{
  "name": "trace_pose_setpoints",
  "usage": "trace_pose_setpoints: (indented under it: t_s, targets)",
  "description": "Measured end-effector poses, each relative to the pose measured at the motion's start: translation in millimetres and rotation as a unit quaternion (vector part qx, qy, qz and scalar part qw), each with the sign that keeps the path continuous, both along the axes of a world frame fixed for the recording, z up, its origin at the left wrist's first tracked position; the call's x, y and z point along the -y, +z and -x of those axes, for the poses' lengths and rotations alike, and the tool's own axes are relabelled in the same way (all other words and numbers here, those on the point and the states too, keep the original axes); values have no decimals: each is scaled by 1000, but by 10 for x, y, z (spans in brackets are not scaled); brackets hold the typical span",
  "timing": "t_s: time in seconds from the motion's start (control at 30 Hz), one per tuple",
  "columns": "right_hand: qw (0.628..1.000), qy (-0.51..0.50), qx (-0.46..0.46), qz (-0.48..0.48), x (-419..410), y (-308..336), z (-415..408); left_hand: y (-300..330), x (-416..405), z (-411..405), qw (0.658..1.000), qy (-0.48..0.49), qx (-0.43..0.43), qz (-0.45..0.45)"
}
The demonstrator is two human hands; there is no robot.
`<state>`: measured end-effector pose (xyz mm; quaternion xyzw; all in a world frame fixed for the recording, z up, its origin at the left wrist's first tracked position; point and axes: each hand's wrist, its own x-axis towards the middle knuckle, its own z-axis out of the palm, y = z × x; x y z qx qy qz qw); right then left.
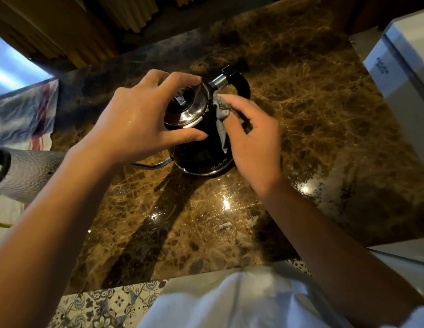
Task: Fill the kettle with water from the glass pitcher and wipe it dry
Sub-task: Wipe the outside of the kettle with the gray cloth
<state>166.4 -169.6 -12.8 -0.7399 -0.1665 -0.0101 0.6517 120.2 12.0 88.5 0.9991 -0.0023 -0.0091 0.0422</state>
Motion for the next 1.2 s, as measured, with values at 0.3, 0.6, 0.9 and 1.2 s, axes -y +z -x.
trace_pose_setpoints:
  t_s: [0.3, 0.6, 0.9, 1.2]
  targets:
    - [988, -14, -40, 147, 169, -293, -25, -24, -25, -1, 1000, -3, -1, -5]
    - [993, -47, 86, 63, 15, -251, 138, -16, -11, -6, 1000, 3, -13, -7]
    - [994, -67, 73, 51, 106, -96, 101, 93, -63, -25, 996, 3, -63, 57]
    - [991, -70, 106, 43, -23, -180, 215, 74, -65, -26, 997, 8, -67, 47]
